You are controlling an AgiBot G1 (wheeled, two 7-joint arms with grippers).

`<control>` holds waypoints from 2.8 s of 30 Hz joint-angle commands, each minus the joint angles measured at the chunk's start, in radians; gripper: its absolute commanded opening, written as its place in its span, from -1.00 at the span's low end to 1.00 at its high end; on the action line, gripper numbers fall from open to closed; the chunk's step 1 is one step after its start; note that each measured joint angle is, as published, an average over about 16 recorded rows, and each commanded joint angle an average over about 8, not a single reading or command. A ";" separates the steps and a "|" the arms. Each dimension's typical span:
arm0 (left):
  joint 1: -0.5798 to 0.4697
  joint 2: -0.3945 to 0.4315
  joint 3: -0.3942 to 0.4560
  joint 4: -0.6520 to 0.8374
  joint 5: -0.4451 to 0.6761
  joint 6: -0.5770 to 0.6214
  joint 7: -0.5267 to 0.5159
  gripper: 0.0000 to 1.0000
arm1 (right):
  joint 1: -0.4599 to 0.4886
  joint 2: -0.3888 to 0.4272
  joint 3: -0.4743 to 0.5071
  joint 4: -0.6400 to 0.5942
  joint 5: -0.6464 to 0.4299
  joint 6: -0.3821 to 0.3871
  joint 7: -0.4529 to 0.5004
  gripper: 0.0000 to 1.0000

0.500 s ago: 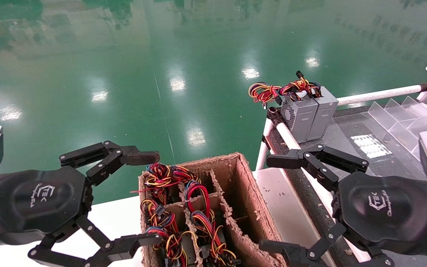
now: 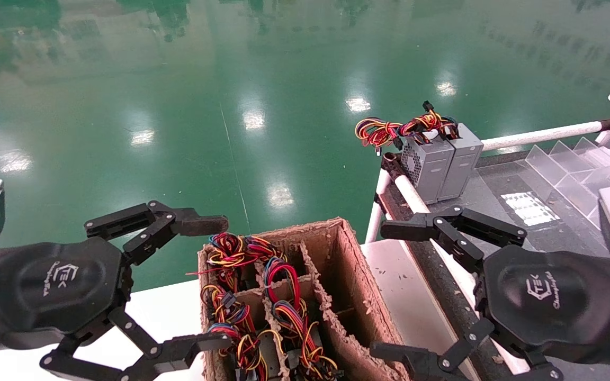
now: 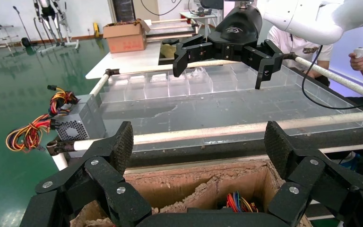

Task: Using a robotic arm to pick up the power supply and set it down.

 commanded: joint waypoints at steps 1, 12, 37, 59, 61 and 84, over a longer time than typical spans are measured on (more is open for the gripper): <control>0.000 0.000 0.000 0.000 0.000 0.000 0.000 -0.08 | 0.000 0.000 0.000 0.000 0.000 0.000 0.000 1.00; 0.000 0.000 0.000 0.000 0.000 0.000 0.000 -1.00 | 0.000 0.000 0.000 0.000 0.000 0.000 0.000 1.00; 0.000 0.000 0.000 0.000 0.000 0.000 0.000 -1.00 | 0.000 0.000 0.000 0.000 0.000 0.000 0.000 1.00; 0.000 0.000 0.000 0.000 0.000 0.000 0.000 0.49 | 0.000 0.000 0.000 0.000 0.000 0.000 0.000 1.00; 0.000 0.000 0.000 0.000 0.000 0.000 0.000 0.99 | 0.000 0.000 0.000 0.000 0.000 0.000 0.000 1.00; -0.001 0.000 0.002 0.001 -0.001 0.000 0.001 1.00 | 0.110 -0.020 -0.181 0.024 -0.397 -0.026 0.048 1.00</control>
